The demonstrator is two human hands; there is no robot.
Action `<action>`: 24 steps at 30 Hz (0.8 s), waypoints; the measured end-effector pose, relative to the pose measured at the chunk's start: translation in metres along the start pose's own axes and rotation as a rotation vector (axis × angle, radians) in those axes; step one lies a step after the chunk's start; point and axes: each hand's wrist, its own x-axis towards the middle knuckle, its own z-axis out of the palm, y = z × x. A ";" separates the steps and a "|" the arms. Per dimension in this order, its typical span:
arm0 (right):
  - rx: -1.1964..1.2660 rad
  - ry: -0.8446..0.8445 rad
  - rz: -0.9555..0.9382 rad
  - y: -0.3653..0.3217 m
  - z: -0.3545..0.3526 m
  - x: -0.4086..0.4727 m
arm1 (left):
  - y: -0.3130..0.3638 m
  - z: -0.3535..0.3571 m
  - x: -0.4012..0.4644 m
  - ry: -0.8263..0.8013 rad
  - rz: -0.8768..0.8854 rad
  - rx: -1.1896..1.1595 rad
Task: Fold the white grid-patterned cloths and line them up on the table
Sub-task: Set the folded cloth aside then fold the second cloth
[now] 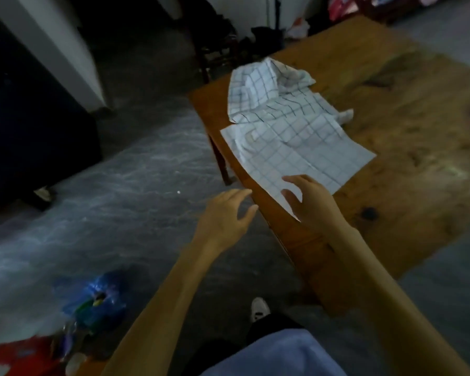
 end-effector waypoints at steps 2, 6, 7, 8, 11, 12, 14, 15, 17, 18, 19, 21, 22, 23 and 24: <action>-0.020 0.013 0.098 0.011 0.000 -0.006 | 0.003 0.011 0.014 -0.060 0.060 -0.018; -0.045 0.007 0.321 0.031 0.002 -0.011 | 0.000 0.038 0.045 -0.198 0.165 -0.040; -0.047 0.007 0.364 0.034 0.002 -0.011 | -0.002 0.044 0.052 -0.226 0.187 -0.043; -0.051 0.010 0.407 0.037 0.004 -0.011 | -0.004 0.050 0.061 -0.255 0.210 -0.048; -0.075 0.035 0.508 0.036 0.014 -0.006 | -0.009 0.065 0.086 -0.317 0.303 -0.060; -0.083 0.037 0.527 0.034 0.019 -0.006 | -0.011 0.071 0.093 -0.333 0.330 -0.064; -0.106 0.070 0.554 0.028 0.030 -0.007 | -0.016 0.081 0.106 -0.381 0.376 -0.070; -0.092 0.107 0.576 0.023 0.034 -0.008 | -0.018 0.086 0.112 -0.406 0.396 -0.063; -0.026 0.179 0.633 0.013 0.039 -0.009 | -0.021 0.097 0.123 -0.448 0.426 -0.036; 0.003 0.203 0.654 0.010 0.041 -0.009 | -0.021 0.102 0.127 -0.468 0.441 -0.017; 0.013 0.220 0.672 0.007 0.044 -0.010 | -0.020 0.107 0.129 -0.487 0.462 0.005; 0.016 0.240 0.699 0.007 0.048 -0.014 | -0.016 0.119 0.132 -0.516 0.512 0.055; 0.022 0.252 0.715 0.008 0.048 -0.016 | -0.014 0.125 0.133 -0.531 0.537 0.078; 0.027 0.263 0.731 0.011 0.049 -0.017 | -0.011 0.132 0.135 -0.540 0.560 0.098; 0.035 0.273 0.745 0.015 0.050 -0.019 | -0.009 0.140 0.136 -0.543 0.583 0.117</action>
